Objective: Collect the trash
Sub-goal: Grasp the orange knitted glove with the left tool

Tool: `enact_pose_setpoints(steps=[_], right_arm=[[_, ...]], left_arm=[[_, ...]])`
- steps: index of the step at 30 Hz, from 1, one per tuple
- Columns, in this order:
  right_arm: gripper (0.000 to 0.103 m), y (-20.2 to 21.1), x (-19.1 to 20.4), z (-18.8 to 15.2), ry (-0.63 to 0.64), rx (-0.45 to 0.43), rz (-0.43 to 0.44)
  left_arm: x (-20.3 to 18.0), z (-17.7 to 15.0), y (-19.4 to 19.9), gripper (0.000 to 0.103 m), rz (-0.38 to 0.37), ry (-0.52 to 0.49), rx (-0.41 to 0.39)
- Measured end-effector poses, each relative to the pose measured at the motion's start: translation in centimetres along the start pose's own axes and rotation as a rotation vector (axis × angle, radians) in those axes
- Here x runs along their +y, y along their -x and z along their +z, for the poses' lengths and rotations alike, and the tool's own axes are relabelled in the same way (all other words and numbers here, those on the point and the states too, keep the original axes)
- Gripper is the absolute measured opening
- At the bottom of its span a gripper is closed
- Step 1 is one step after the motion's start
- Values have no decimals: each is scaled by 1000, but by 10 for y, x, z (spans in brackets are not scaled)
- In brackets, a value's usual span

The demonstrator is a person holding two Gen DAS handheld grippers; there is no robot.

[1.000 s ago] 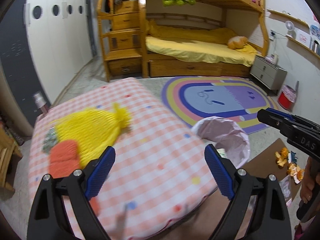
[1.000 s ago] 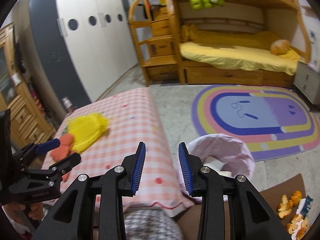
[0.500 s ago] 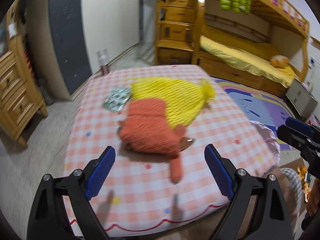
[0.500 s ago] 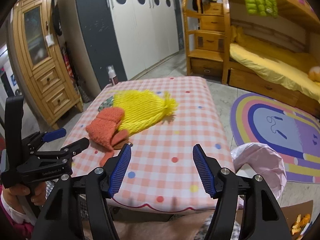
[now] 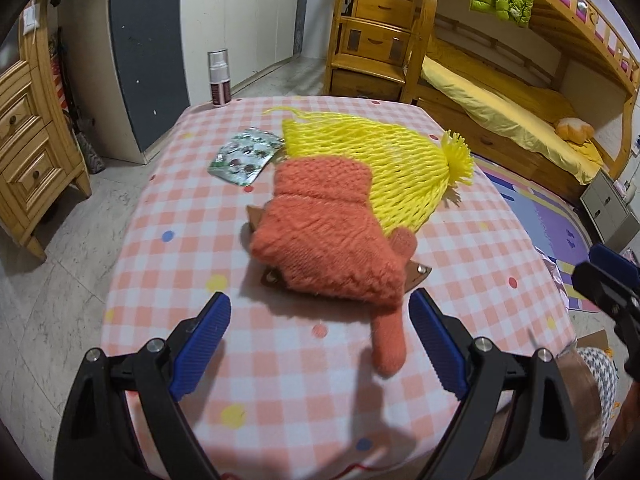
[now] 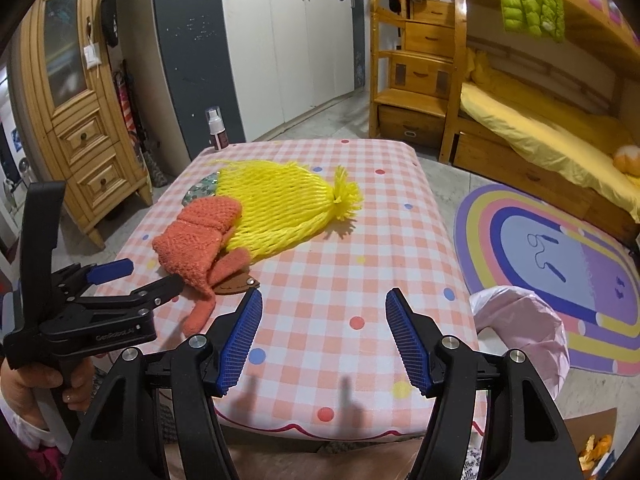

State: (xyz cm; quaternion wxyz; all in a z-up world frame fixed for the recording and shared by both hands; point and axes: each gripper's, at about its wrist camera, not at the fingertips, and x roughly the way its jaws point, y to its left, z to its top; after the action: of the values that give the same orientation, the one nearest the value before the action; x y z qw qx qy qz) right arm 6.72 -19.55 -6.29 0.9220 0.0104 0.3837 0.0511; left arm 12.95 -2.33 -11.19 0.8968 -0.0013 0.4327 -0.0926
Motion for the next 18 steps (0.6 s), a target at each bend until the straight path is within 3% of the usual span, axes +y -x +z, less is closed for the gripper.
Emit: enact_pose_setpoints(steps=[5, 7, 11, 12, 14, 15, 18], right_arm=[[65, 0, -5, -1, -11, 4, -6], [65, 0, -5, -2, -10, 4, -7], [65, 2, -9, -4, -28, -3, -12], [65, 2, -10, -4, -34, -4, -13], [65, 3, -10, -4, -37, -8, -12], [65, 4, -10, -4, -37, -11, -13], [65, 7, -7, -3, -29, -21, -8]], left_arm=[[-14, 6, -25, 88, 40, -79, 22], [-13, 6, -31, 83, 37, -87, 31], [-9, 6, -29, 56, -12, -86, 36], [-7, 7, -26, 40, -22, -76, 30], [-5, 12, -15, 23, -55, -67, 4], [-4, 15, -7, 18, -62, -67, -22], [-2, 27, 23, 17, -83, -65, -101]])
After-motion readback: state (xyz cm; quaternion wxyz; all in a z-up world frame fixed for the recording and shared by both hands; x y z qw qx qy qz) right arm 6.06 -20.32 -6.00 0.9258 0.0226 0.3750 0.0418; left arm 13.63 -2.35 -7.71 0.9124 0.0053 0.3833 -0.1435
